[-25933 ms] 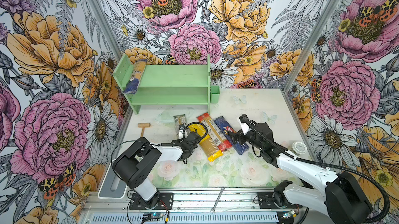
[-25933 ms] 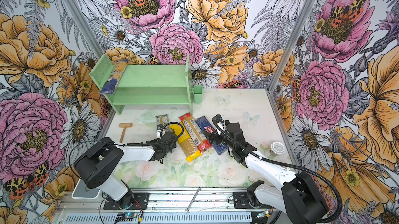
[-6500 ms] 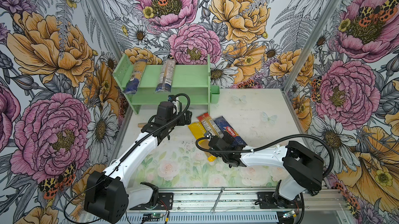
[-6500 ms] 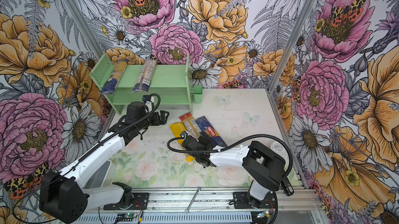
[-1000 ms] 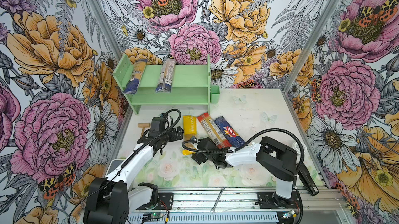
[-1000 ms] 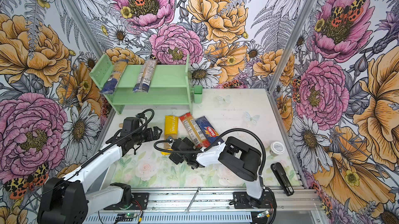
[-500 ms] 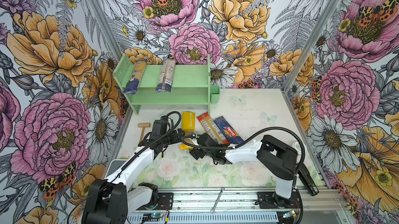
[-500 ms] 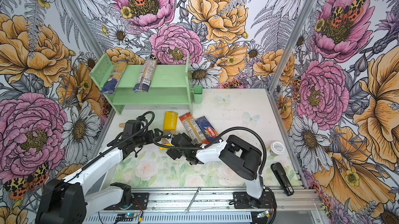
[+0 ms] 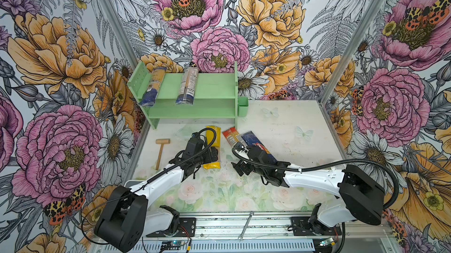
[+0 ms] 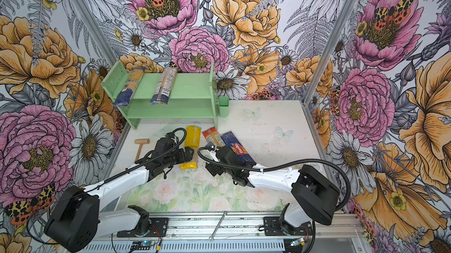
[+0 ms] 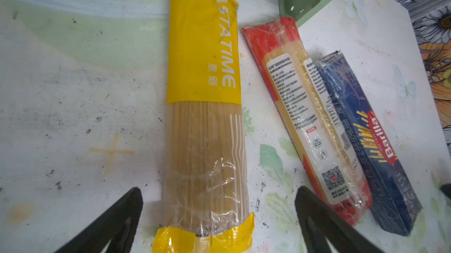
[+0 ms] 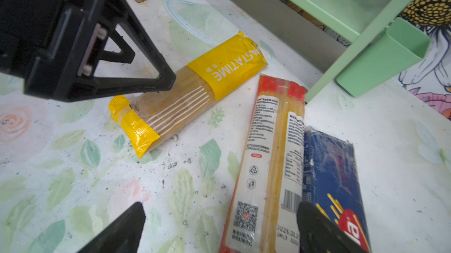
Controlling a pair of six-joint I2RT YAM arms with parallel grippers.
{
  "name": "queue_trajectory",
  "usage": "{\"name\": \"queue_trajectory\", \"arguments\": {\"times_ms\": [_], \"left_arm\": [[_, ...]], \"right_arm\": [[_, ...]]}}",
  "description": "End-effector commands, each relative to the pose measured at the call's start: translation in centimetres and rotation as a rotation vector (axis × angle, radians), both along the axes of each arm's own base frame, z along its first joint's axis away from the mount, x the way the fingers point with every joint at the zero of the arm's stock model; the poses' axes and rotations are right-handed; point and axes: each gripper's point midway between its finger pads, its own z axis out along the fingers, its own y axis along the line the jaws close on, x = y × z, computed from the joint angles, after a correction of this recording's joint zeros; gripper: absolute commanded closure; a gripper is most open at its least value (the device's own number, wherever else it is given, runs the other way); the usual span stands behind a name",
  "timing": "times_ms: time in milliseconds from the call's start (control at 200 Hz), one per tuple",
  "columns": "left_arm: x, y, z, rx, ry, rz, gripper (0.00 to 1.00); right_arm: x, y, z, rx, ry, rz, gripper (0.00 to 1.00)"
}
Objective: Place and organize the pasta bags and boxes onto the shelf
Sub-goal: 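Move the left gripper over the yellow bag while the right gripper draws back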
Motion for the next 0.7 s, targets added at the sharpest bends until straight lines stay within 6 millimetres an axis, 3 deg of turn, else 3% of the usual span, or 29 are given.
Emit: {"name": "queue_trajectory", "arguments": {"times_ms": [0, 280, 696], "left_arm": [[1.2, -0.2, 0.0, 0.006, -0.029, 0.039, 0.01], [1.7, -1.3, -2.0, 0.073, 0.014, 0.03, 0.01], [2.4, -2.8, -4.2, 0.198, 0.041, 0.021, 0.01]], "right_arm": [[0.5, -2.3, 1.1, 0.012, -0.028, -0.062, 0.01], [0.6, -5.6, 1.6, 0.057, -0.034, -0.138, 0.0], [0.6, -6.6, 1.1, 0.061, -0.029, -0.162, 0.0]]}}
